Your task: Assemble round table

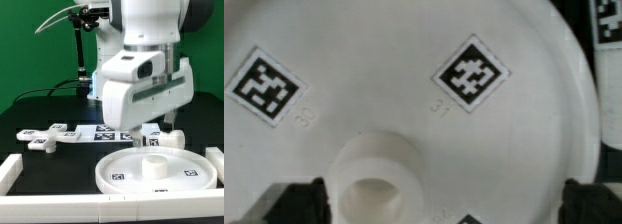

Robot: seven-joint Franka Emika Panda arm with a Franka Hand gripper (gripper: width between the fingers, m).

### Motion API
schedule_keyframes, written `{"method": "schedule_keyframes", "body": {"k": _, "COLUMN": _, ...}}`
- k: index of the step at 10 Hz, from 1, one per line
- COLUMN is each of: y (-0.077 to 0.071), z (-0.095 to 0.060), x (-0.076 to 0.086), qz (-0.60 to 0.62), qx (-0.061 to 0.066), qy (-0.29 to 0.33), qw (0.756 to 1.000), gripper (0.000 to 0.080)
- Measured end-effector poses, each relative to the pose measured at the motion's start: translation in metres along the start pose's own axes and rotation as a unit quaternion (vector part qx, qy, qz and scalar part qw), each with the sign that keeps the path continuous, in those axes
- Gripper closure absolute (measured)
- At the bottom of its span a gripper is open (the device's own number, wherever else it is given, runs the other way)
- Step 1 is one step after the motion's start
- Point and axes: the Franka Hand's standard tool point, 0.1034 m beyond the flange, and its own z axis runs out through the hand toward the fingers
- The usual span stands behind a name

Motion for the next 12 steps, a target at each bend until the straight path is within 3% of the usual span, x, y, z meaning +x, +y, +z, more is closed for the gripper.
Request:
{"method": "schedule_keyframes", "body": {"k": 3, "y": -0.04, "z": -0.008, "x": -0.001, "qz": 0.026, "qx": -0.004, "qy": -0.001, "qw": 1.0, "gripper": 0.015}}
{"method": "schedule_keyframes", "body": {"k": 4, "y": -0.047, "z": -0.007, "x": 0.001, "qz": 0.025, "qx": -0.004, "qy": 0.001, "qw": 1.0, "gripper": 0.015}}
{"method": "schedule_keyframes", "body": {"k": 8, "y": -0.05, "z": -0.006, "x": 0.001, "qz": 0.025, "qx": 0.005, "qy": -0.014, "qw": 1.0, "gripper": 0.015}}
{"method": "schedule_keyframes", "body": {"k": 9, "y": -0.056, "z": -0.006, "x": -0.001, "qz": 0.029, "qx": 0.015, "qy": -0.042, "qw": 0.999, "gripper": 0.015}}
{"method": "schedule_keyframes", "body": {"k": 11, "y": -0.068, "z": -0.001, "x": 0.002, "qz": 0.032, "qx": -0.006, "qy": -0.074, "qw": 0.997, "gripper": 0.015}}
{"method": "schedule_keyframes", "body": {"k": 12, "y": -0.072, "z": 0.003, "x": -0.005, "qz": 0.032, "qx": 0.0, "qy": -0.107, "qw": 0.994, "gripper": 0.015}}
